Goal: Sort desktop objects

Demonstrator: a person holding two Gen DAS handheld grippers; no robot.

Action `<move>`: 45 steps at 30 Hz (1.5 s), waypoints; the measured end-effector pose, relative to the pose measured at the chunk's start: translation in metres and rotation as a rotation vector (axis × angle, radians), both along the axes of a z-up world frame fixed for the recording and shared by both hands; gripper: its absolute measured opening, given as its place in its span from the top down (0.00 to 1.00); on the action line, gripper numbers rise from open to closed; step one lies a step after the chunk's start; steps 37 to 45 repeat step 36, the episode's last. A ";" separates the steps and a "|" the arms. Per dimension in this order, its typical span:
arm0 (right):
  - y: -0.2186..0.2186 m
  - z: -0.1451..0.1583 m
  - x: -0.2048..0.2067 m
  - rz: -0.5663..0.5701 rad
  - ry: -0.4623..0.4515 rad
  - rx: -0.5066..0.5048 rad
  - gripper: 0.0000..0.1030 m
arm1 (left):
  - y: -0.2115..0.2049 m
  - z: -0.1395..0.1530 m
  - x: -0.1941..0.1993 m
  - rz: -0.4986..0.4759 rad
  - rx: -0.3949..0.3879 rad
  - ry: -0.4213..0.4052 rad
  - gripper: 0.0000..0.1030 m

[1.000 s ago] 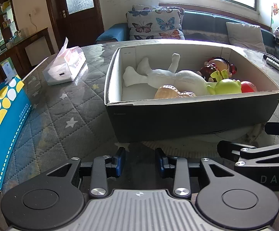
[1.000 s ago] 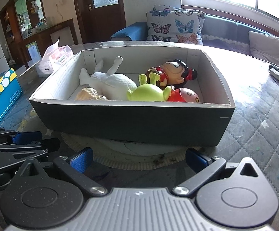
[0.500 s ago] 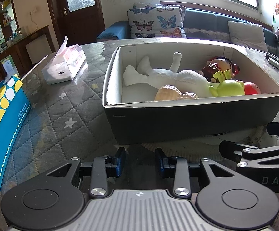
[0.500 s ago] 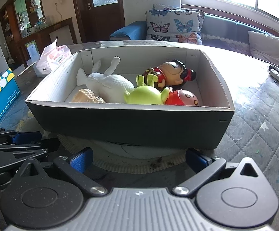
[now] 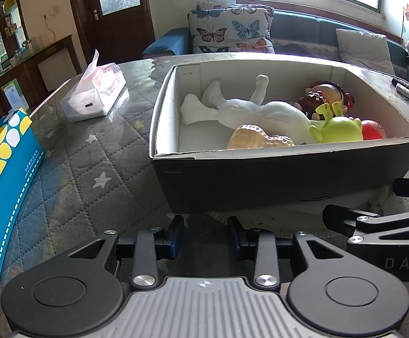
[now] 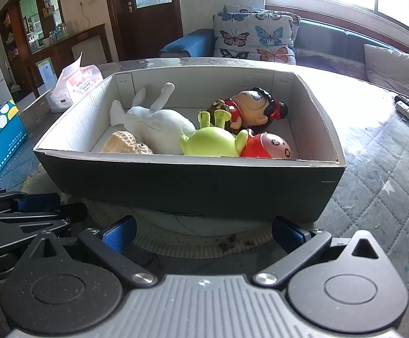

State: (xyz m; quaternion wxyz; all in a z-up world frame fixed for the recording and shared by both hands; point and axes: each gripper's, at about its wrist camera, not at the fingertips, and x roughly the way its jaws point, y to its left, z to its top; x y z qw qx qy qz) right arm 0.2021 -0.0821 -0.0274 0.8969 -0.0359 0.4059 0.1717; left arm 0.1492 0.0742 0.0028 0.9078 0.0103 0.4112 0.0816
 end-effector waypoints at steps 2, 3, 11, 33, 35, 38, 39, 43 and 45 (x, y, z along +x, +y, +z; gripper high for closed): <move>0.000 -0.001 0.000 0.000 0.003 -0.001 0.00 | 0.001 0.000 0.001 0.001 0.000 0.001 0.64; 0.000 -0.001 0.001 0.000 0.004 -0.002 0.00 | 0.001 0.000 0.001 0.002 0.001 0.001 0.64; 0.000 -0.002 0.002 -0.003 0.014 -0.004 0.00 | 0.001 0.000 0.003 0.002 0.006 0.005 0.64; 0.000 -0.005 0.008 -0.008 0.028 -0.010 0.00 | 0.001 0.001 0.007 0.011 -0.006 0.007 0.64; 0.000 -0.005 0.008 -0.007 0.029 -0.009 0.00 | 0.001 0.001 0.008 0.011 -0.010 0.009 0.64; 0.000 -0.005 0.008 -0.007 0.030 -0.009 0.00 | 0.001 0.001 0.008 0.010 -0.011 0.010 0.64; 0.000 -0.005 0.008 -0.007 0.030 -0.009 0.00 | 0.001 0.001 0.008 0.010 -0.011 0.010 0.64; 0.000 -0.005 0.008 -0.007 0.030 -0.009 0.00 | 0.001 0.001 0.008 0.010 -0.011 0.010 0.64; 0.000 -0.005 0.008 -0.007 0.030 -0.009 0.00 | 0.001 0.001 0.008 0.010 -0.011 0.010 0.64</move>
